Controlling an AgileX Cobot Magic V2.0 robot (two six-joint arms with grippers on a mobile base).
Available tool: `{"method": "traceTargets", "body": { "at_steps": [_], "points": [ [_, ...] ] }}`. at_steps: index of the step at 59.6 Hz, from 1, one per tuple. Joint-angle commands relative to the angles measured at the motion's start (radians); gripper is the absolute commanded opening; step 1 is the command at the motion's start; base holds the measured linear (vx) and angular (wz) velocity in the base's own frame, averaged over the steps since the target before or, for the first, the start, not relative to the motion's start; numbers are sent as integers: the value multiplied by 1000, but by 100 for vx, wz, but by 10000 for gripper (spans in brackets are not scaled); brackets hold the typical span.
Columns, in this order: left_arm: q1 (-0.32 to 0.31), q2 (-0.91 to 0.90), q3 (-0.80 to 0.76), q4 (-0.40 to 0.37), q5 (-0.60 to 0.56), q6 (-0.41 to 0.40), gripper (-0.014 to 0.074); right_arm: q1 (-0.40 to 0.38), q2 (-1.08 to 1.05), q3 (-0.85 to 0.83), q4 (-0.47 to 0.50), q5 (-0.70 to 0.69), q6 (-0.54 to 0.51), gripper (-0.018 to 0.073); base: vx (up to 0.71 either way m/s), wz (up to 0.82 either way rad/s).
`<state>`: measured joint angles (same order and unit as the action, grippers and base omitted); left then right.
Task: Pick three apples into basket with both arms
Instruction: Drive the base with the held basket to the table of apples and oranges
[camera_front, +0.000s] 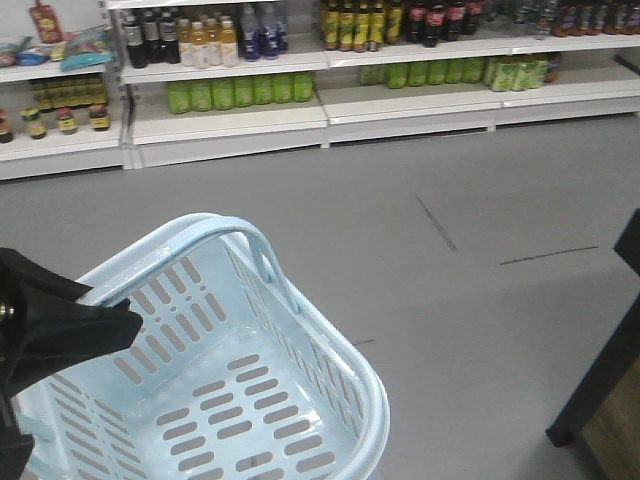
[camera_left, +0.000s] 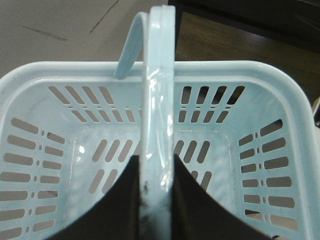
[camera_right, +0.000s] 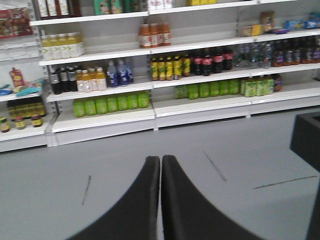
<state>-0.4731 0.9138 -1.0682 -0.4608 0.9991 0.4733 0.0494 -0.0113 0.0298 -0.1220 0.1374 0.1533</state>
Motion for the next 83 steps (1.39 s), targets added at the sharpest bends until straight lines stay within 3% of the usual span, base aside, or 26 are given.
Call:
{"method": "traceTargets", "body": {
  "at_steps": [1,83],
  "points": [
    [-4,-13,-26,-48,-83,-11,-6,-7,-13,12,-8,-73,-9,-5,17,-66],
    [-4,-13,-26,-48,-83,-11,-6,-7,-13,12,-8,-73,-9,-5,14,-55]
  ]
}}
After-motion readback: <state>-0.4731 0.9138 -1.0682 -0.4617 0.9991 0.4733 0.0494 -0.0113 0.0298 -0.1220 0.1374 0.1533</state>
